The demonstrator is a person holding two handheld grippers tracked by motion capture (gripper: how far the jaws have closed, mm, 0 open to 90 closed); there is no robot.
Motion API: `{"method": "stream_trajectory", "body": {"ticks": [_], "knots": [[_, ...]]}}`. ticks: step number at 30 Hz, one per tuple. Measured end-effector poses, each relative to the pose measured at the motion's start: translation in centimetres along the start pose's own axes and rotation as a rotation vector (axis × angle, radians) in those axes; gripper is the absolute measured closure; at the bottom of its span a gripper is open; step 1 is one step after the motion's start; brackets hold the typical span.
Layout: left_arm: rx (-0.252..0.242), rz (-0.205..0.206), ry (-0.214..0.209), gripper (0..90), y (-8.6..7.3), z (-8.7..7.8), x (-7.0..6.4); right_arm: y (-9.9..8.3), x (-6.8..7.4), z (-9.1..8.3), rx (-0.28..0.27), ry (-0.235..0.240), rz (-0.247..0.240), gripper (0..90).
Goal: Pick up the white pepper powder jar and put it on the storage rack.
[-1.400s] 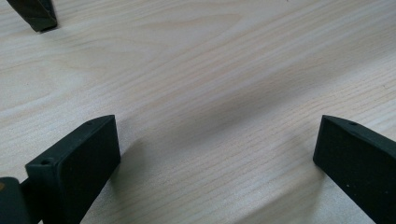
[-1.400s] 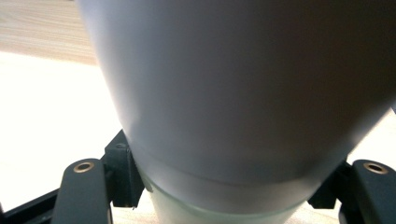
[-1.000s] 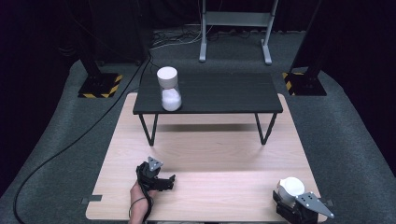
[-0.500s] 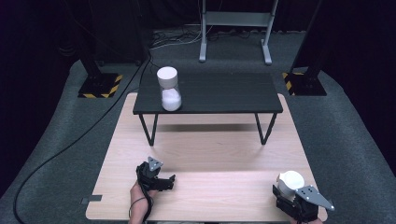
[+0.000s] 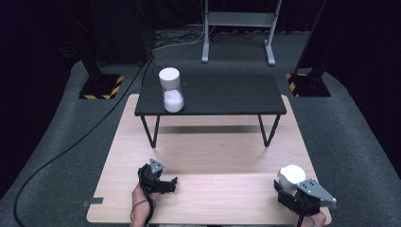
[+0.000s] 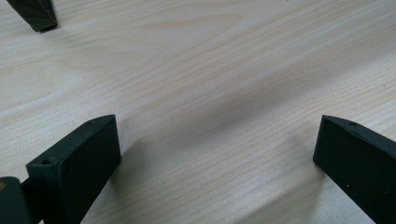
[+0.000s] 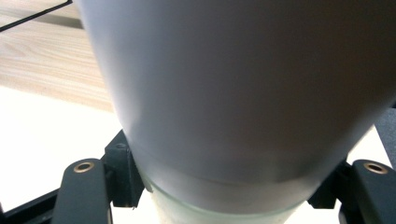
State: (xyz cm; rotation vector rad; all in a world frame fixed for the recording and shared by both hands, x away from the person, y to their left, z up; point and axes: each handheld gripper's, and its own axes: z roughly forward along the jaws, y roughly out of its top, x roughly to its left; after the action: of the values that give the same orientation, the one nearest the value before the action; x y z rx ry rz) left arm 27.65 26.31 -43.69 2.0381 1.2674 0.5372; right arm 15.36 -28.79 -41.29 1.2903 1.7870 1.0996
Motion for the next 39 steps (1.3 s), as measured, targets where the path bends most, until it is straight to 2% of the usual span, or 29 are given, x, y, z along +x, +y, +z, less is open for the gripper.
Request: {"method": "stream_trajectory", "body": {"ticks": [30, 39], "knots": [[0.0, 0.0, 0.0, 0.5, 0.0, 0.0, 0.0, 4.2, -1.1, 2.4, -0.016, 0.023, -0.045, 30.0], [-0.004, -0.003, 0.001, 0.6, -0.1, 0.0, -0.1, 4.9, -1.3, 2.9, -0.024, 0.02, -0.052, 30.0]]}}
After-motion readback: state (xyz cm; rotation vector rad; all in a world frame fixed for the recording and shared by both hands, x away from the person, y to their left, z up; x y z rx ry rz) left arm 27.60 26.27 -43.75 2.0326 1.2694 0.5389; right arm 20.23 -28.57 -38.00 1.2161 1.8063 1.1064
